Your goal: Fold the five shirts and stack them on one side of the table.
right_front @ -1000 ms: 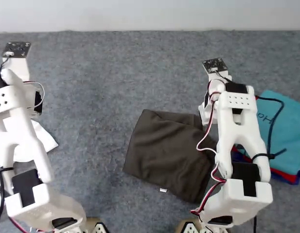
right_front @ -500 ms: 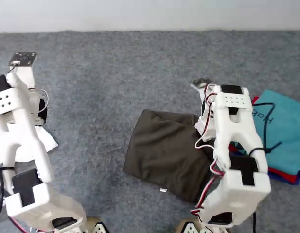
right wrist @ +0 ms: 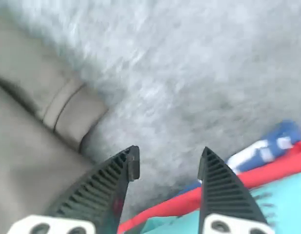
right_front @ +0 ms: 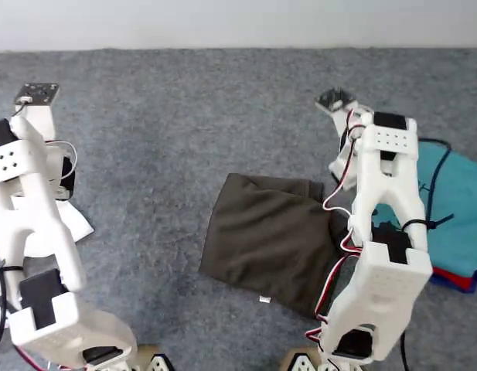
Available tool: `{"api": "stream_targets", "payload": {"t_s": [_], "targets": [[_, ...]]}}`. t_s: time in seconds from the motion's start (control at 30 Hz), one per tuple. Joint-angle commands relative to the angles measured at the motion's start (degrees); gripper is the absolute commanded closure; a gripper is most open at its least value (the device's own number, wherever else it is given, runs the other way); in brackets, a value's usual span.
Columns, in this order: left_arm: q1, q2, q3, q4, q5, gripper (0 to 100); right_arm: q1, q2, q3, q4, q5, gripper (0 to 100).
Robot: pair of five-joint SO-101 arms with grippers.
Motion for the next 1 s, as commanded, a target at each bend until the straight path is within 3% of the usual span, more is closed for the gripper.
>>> {"api": "stream_targets", "payload": {"t_s": [0.0,0.23,0.43,0.97], "targets": [[-0.18,-2.37,-0.13,-0.18,-0.18,99,-0.22,-1.19,-4.13,1.54,0.53,78.9],[-0.18,-2.37,-0.13,-0.18,-0.18,99,-3.30,-0.92,-4.22,17.54,-2.55,79.0],[-0.09,-2.37,-0.13,-0.26,-0.18,99,-4.00,-0.66,-3.96,25.10,-4.40,79.0],[-0.18,-2.46,-0.13,-0.09,-0.18,99,-2.59,13.14,-4.22,22.20,-1.93,81.1]]}}
